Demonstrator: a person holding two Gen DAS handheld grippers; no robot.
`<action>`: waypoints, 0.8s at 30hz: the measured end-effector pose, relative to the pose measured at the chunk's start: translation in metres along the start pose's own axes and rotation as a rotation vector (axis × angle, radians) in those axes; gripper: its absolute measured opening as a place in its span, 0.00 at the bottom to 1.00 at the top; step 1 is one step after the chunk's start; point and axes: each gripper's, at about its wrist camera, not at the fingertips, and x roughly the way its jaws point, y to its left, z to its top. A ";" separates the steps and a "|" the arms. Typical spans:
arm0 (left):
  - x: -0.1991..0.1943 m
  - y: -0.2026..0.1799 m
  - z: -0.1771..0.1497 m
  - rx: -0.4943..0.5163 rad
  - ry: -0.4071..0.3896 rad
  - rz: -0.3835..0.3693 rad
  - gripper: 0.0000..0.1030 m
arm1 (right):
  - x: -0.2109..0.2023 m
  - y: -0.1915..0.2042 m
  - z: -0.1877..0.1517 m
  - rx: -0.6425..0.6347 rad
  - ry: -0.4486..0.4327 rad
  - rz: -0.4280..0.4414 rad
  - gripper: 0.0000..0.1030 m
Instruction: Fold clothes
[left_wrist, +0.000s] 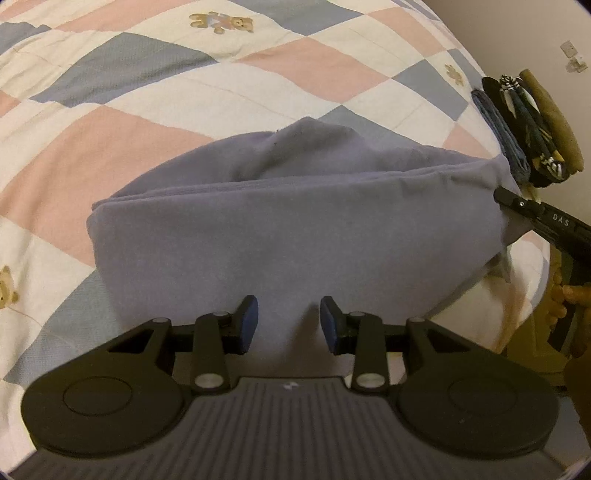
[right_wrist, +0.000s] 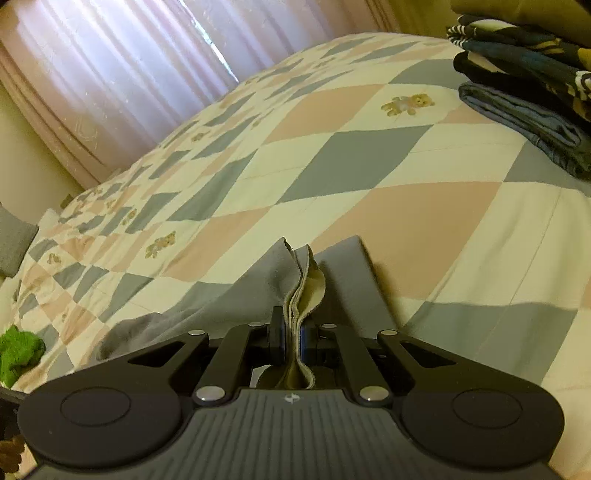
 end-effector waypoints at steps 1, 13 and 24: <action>0.000 -0.002 0.000 0.001 -0.002 0.005 0.31 | 0.001 -0.002 0.000 -0.001 -0.002 0.000 0.06; 0.009 -0.008 0.009 0.011 -0.006 0.055 0.32 | 0.019 -0.026 -0.010 0.074 0.030 -0.044 0.09; 0.010 -0.010 0.014 0.022 -0.015 0.069 0.32 | 0.000 -0.010 0.004 -0.041 -0.075 -0.005 0.06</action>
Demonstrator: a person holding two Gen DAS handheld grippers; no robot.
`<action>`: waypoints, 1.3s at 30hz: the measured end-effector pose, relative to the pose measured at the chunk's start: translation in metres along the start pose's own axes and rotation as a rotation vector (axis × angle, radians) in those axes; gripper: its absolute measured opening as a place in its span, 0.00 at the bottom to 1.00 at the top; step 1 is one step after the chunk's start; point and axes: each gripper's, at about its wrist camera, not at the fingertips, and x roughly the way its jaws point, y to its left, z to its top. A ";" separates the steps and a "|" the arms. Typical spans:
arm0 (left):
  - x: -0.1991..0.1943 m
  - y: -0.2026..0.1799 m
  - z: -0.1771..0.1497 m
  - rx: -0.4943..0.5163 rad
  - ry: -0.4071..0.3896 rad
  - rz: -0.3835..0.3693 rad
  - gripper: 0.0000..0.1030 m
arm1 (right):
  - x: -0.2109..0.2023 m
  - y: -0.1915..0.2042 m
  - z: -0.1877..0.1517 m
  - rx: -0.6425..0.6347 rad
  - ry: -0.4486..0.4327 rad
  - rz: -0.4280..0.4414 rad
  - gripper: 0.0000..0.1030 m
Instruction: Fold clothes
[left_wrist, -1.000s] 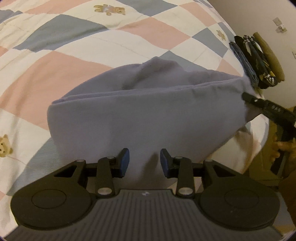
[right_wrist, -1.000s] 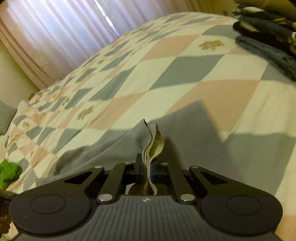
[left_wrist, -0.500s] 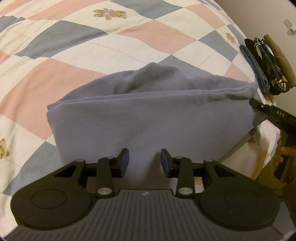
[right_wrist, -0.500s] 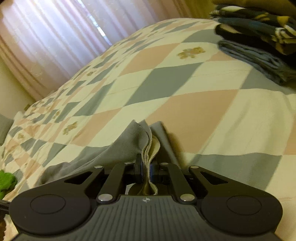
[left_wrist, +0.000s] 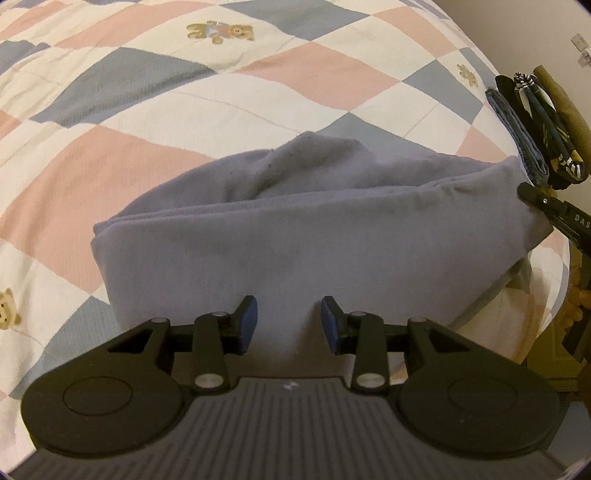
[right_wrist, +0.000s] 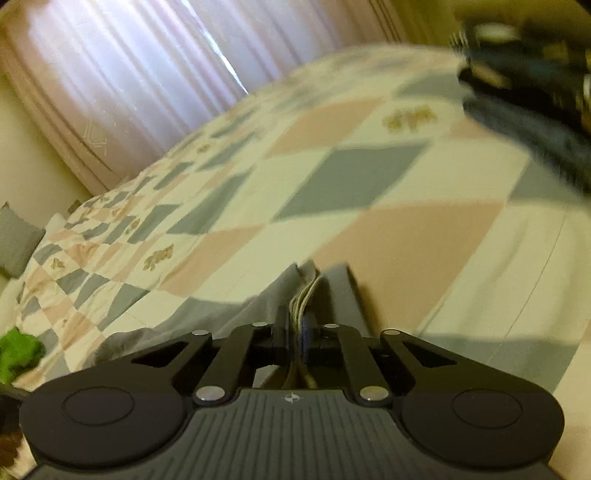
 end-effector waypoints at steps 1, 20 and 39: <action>0.000 0.000 0.000 0.000 -0.002 0.000 0.32 | -0.004 0.001 -0.001 -0.014 -0.015 -0.017 0.06; 0.004 -0.007 0.023 0.144 -0.112 0.076 0.31 | 0.020 0.052 -0.022 -0.279 -0.018 -0.180 0.44; 0.005 0.030 0.040 0.328 -0.050 -0.007 0.15 | 0.017 0.060 -0.053 -0.072 0.012 -0.280 0.46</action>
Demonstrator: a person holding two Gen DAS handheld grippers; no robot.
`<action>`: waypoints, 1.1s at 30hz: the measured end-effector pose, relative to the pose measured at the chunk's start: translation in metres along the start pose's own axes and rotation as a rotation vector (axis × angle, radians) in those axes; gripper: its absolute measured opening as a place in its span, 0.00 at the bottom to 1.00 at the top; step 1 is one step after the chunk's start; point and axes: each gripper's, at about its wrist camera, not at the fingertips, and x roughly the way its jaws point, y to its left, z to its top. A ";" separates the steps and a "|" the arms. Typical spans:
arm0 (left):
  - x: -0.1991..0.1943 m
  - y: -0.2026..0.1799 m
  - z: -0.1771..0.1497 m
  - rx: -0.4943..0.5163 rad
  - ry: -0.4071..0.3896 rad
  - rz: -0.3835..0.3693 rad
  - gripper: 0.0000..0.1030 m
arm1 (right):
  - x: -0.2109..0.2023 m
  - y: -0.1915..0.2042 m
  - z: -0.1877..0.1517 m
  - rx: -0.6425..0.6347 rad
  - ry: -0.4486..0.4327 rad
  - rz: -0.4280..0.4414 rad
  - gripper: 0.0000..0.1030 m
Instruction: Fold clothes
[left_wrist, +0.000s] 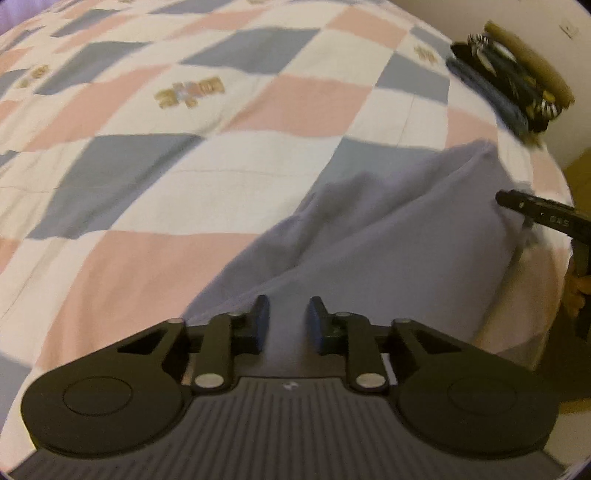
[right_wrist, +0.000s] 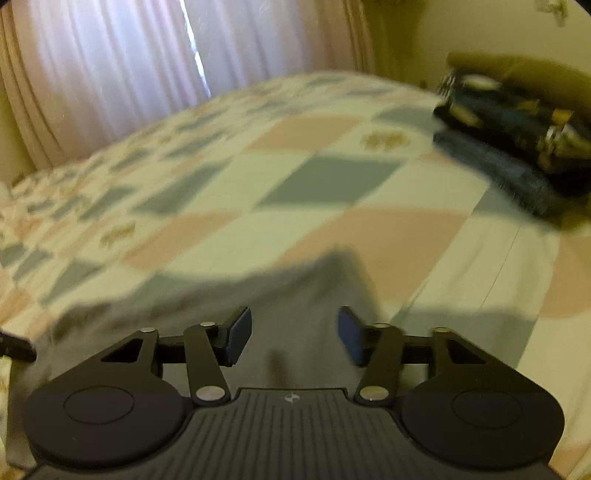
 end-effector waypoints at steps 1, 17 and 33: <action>0.008 0.006 0.003 -0.005 0.012 -0.021 0.13 | 0.010 -0.002 -0.005 0.023 0.028 -0.022 0.43; -0.023 0.058 -0.008 0.421 0.012 -0.199 0.17 | -0.074 0.227 -0.101 0.193 -0.011 -0.012 0.41; -0.052 0.044 -0.113 1.635 -0.275 0.063 0.43 | -0.070 0.357 -0.163 -0.253 0.061 -0.084 0.53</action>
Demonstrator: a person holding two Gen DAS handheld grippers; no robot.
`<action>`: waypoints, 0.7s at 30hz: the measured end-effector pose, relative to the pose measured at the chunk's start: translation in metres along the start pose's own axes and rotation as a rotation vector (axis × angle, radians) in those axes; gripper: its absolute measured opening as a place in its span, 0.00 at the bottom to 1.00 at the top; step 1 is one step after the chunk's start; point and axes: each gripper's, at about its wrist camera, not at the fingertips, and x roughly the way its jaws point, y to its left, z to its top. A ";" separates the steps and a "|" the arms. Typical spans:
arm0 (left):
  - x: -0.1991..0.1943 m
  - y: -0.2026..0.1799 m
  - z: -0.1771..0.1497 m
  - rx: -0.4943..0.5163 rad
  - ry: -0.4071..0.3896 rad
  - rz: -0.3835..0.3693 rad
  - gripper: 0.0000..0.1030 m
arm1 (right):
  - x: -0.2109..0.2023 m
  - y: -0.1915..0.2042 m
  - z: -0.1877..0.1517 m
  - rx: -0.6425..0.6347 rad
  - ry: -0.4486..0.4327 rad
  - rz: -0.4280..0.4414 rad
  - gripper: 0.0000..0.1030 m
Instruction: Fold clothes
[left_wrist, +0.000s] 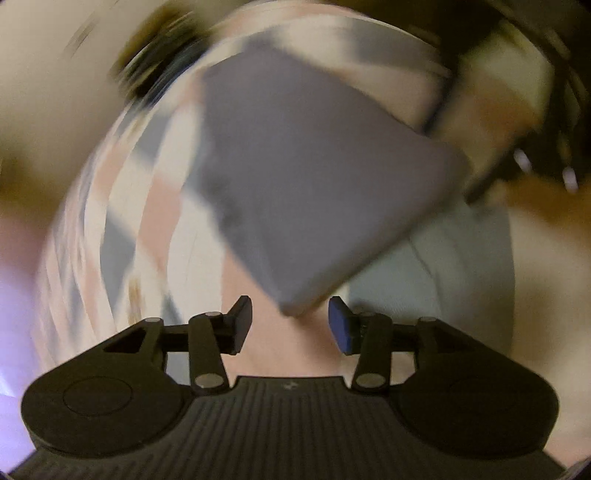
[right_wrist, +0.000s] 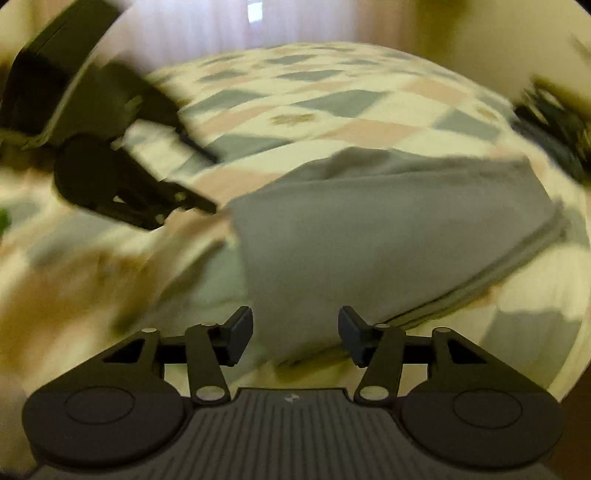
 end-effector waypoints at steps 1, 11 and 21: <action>0.003 -0.012 0.000 0.098 -0.016 0.031 0.46 | 0.005 0.010 -0.001 -0.061 -0.001 -0.013 0.55; 0.040 -0.055 -0.014 0.518 -0.103 0.173 0.32 | 0.059 0.069 -0.035 -0.629 -0.007 -0.322 0.52; 0.003 0.086 0.087 -0.054 -0.049 -0.029 0.20 | -0.006 -0.117 0.037 0.036 -0.025 0.275 0.14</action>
